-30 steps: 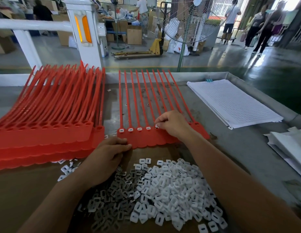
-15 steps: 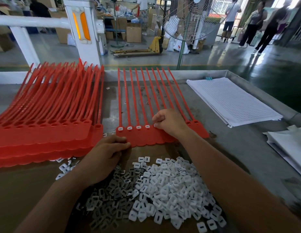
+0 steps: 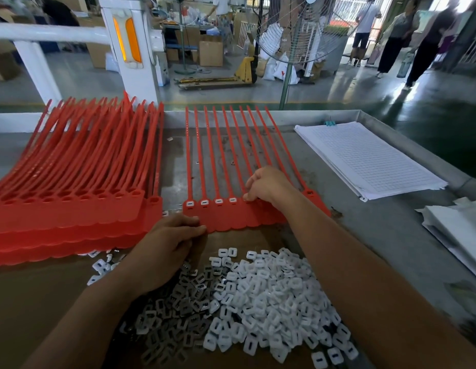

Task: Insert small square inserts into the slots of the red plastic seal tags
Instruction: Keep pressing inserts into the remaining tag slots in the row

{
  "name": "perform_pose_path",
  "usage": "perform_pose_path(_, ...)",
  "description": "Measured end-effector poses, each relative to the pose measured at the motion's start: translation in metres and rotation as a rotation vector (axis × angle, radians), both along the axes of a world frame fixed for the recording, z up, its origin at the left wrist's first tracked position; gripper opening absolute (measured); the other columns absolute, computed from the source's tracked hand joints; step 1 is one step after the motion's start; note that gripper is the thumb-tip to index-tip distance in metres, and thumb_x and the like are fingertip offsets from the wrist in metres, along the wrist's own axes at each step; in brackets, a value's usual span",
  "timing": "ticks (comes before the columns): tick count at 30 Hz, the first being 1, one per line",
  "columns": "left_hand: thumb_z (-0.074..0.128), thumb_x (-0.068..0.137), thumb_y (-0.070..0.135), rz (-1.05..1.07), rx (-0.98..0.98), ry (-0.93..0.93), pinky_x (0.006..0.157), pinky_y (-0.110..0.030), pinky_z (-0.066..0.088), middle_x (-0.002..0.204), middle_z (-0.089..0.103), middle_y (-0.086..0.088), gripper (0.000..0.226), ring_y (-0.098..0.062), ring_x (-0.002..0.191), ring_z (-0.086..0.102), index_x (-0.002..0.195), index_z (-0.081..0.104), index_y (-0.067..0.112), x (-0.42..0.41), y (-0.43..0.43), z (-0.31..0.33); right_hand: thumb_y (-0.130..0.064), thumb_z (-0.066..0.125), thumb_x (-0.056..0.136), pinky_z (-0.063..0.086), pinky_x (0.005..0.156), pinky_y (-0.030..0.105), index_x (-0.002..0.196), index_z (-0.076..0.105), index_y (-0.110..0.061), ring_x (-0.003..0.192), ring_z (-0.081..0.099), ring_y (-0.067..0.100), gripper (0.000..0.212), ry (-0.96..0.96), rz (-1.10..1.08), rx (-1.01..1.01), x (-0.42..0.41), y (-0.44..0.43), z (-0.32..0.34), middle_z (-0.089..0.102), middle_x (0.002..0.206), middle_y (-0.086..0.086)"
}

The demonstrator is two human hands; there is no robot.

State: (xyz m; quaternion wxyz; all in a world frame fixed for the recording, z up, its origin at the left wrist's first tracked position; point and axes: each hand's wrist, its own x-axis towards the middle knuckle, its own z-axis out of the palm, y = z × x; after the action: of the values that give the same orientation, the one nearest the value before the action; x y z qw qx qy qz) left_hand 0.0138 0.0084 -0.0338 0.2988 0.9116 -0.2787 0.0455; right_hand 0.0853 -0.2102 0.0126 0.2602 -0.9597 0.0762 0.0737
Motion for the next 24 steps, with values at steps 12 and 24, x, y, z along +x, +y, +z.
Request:
perform_pose_path(12,0.046,0.091,0.006,0.014,0.007,0.026,0.098,-0.01,0.02,0.132,0.043,0.011,0.038,-0.003,0.123,0.033,0.124,0.056,0.024,0.0,0.0,0.002,-0.016,0.065,0.084,0.041,0.08,0.023,0.093,0.068,-0.017,0.084,0.054,0.003,0.01,-0.129,0.176,0.211,-0.043,-0.015,0.012,0.059,0.087,-0.011)
perform_pose_path(24,0.045,0.091,0.005,0.023,-0.008,0.044,0.086,0.006,0.018,0.132,0.042,0.012,0.038,0.001,0.121,0.03,0.124,0.055,0.022,-0.002,-0.001,0.004,-0.029,0.07,0.08,0.044,0.063,0.018,0.086,0.07,-0.017,0.079,0.057,0.007,0.013,0.134,0.421,-0.081,-0.093,0.0,0.02,0.059,0.078,-0.012)
